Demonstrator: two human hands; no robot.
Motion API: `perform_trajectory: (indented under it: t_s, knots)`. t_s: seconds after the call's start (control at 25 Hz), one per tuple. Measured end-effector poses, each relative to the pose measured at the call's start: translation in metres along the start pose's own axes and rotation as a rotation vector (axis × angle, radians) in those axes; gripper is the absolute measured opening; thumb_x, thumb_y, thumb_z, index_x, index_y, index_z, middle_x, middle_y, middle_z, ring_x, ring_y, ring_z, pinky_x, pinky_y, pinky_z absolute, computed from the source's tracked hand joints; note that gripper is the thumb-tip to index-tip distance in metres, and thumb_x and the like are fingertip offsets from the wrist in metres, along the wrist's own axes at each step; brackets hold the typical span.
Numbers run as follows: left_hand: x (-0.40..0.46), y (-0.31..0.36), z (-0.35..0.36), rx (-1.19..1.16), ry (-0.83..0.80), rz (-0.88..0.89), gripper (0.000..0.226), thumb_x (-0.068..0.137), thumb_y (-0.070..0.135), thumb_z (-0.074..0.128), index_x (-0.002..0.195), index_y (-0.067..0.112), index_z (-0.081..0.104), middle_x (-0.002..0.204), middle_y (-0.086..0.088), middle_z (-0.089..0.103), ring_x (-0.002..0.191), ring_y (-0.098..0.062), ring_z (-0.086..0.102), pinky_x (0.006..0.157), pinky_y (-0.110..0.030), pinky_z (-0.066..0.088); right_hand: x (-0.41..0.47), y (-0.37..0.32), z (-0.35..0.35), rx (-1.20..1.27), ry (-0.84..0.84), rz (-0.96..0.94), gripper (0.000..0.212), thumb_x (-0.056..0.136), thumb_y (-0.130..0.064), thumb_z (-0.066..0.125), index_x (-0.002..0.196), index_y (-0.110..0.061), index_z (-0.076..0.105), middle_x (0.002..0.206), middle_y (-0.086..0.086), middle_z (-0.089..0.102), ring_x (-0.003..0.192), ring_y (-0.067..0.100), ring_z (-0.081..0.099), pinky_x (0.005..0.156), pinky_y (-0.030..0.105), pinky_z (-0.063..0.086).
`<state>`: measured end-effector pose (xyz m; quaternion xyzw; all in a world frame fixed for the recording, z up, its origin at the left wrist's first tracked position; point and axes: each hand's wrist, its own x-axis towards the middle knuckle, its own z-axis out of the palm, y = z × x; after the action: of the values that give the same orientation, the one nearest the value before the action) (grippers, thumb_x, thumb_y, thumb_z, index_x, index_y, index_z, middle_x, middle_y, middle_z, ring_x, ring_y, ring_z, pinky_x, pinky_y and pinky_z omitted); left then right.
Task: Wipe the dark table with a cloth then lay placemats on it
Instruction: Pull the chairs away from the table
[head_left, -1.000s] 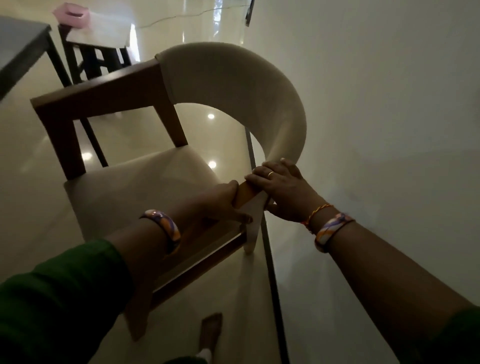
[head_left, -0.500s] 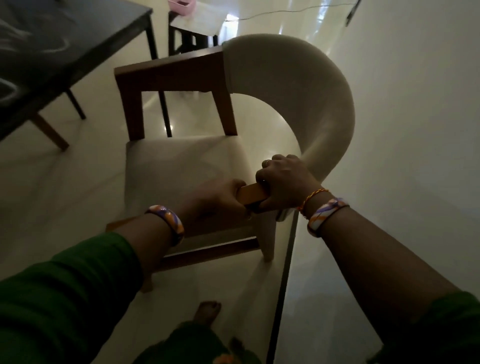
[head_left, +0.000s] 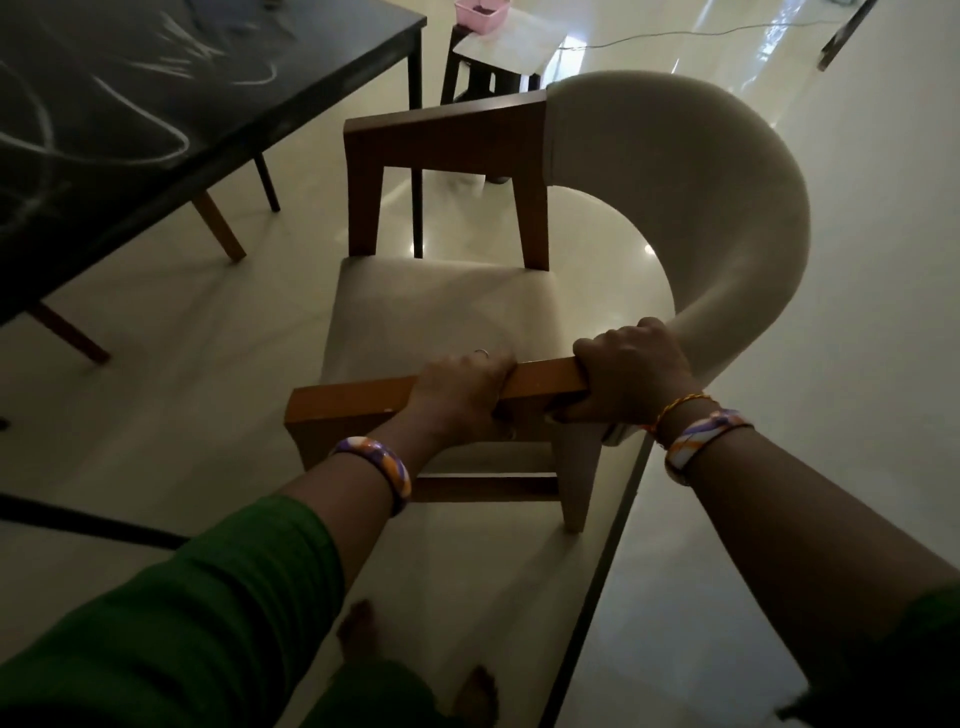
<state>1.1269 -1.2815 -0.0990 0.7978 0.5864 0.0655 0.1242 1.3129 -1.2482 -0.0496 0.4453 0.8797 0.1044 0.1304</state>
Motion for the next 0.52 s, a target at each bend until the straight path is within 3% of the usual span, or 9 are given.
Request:
perform_trajectory:
  t_s: [0.24,0.32,0.44,0.52]
  knots:
    - [0.001,-0.009,0.003,-0.026,-0.016,0.095,0.061,0.070,0.046,0.073,0.116,0.014,0.047,0.110,-0.009,0.061,0.096,-0.030,0.061,0.074,-0.034,0.046,0.006,-0.002,0.007,-0.057,0.072,-0.006,0.067,0.055,-0.077,0.068,0.064,-0.011,0.064,0.049,0.003,0.060,0.039,0.022,0.056,0.055,0.026,0.039]
    - [0.001,-0.012,0.002,-0.046,-0.021,0.123,0.059,0.072,0.044,0.072,0.116,0.013,0.047,0.110,-0.010,0.060,0.096,-0.031,0.061,0.074,-0.035,0.046,0.006,-0.006,0.000,-0.031,-0.006,-0.013,0.068,0.059,-0.078,0.063,0.073,-0.011,0.067,0.057,0.004,0.064,0.045,0.022,0.060,0.057,0.026,0.038]
    - [-0.010,-0.028,-0.003,-0.005,-0.041,0.169,0.058,0.074,0.045,0.070,0.117,0.015,0.047,0.109,-0.008,0.060,0.095,-0.028,0.061,0.069,-0.032,0.042,0.002,-0.025,-0.013,0.008,-0.068,0.029,0.072,0.070,-0.081,0.047,0.099,-0.017,0.063,0.084,0.001,0.069,0.070,0.018,0.065,0.068,0.024,0.036]
    - [-0.025,-0.046,-0.010,0.039,-0.057,0.190,0.061,0.073,0.048,0.070,0.120,0.017,0.046,0.110,-0.007,0.060,0.095,-0.027,0.061,0.068,-0.031,0.040,0.002,-0.048,-0.022,0.051,-0.096,0.056,0.072,0.073,-0.081,0.043,0.104,-0.019,0.060,0.088,-0.002,0.067,0.070,0.014,0.059,0.072,0.022,0.034]
